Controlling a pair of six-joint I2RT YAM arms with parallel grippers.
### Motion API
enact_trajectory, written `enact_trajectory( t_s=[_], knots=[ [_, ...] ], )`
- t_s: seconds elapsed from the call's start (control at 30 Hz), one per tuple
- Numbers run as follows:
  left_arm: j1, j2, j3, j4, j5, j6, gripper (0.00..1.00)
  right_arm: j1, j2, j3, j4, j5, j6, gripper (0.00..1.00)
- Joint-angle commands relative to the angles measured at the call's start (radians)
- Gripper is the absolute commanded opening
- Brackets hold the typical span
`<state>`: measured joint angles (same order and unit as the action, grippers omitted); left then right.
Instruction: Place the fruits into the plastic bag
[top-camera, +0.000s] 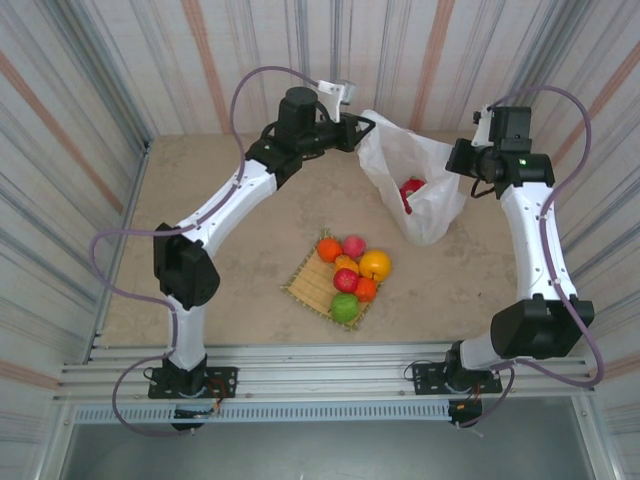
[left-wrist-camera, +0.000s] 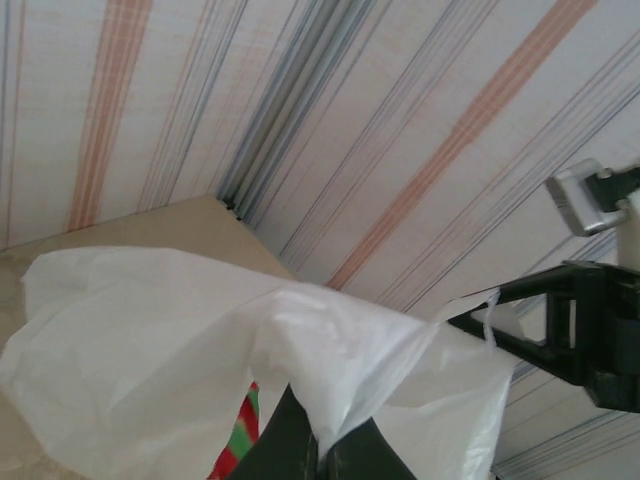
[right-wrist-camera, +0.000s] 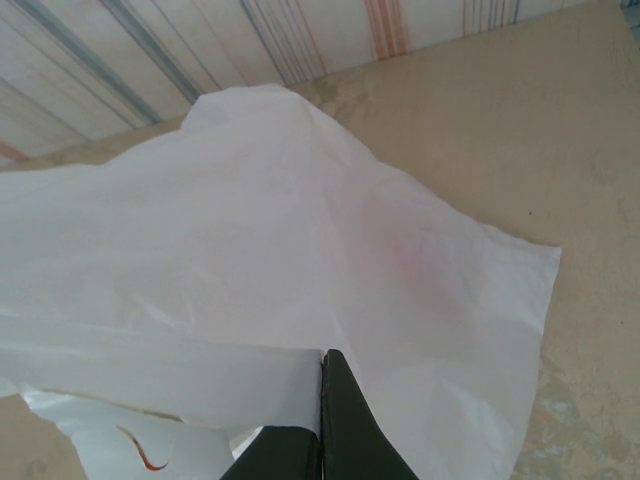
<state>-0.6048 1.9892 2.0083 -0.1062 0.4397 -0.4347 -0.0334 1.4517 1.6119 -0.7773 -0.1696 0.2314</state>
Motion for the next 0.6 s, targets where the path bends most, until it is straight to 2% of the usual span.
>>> enact_trajectory(
  t_s=[0.0, 0.27, 0.57],
  knots=[
    [0.025, -0.005, 0.005, -0.011, -0.007, 0.0, 0.0, -0.02, -0.03, 0.056, -0.062, 0.041, -0.033, 0.0],
    [0.072, -0.027, -0.12, -0.015, -0.065, 0.032, 0.0, 0.023, -0.018, 0.056, -0.106, 0.018, -0.044, 0.0],
    [0.112, -0.016, -0.162, -0.063, -0.11, 0.082, 0.0, 0.104, 0.017, 0.01, -0.071, 0.028, -0.022, 0.0]
  ],
)
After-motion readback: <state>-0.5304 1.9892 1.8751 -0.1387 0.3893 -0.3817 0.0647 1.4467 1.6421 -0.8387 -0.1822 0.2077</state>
